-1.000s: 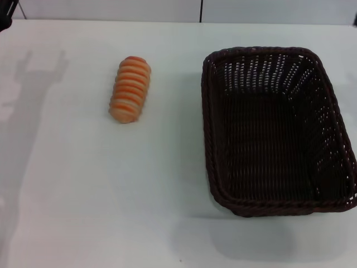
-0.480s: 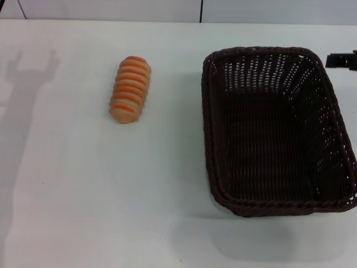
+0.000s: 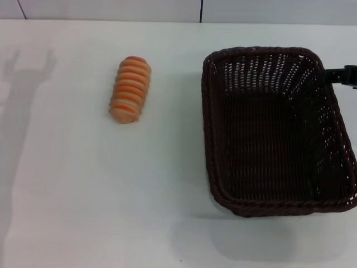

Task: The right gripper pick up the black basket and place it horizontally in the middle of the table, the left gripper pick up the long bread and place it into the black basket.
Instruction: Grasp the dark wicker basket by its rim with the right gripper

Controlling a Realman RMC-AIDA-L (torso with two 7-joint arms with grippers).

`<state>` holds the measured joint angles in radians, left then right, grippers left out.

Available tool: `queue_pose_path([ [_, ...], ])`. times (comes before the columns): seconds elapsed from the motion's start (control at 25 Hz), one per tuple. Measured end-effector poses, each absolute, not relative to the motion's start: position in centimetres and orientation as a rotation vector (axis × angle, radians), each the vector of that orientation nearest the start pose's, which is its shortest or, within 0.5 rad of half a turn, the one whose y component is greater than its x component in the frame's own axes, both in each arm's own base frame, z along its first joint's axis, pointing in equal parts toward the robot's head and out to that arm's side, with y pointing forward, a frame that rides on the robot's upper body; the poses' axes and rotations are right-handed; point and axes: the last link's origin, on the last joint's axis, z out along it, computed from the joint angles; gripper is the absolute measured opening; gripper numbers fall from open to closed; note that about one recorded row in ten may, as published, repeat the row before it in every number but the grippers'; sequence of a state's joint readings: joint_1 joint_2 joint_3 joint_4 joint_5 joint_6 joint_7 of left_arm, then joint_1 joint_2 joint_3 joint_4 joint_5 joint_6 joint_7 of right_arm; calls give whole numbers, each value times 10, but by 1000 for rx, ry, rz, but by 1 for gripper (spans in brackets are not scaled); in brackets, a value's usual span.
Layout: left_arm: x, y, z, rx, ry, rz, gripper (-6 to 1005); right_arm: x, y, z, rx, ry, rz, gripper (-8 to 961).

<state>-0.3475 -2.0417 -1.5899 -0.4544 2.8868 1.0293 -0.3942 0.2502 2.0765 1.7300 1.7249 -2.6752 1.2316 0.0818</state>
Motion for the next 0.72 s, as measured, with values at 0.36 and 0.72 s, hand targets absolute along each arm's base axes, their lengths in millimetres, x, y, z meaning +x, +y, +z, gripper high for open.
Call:
queue_pose_path([
  [0.36,-320,363,63,-1343,-614,-950,815,211,346,49,-1891,1441,99,757],
  [0.72,-321,362,65,-1324,-606,-946,813,219,349,39,-1897,1465,70,741],
])
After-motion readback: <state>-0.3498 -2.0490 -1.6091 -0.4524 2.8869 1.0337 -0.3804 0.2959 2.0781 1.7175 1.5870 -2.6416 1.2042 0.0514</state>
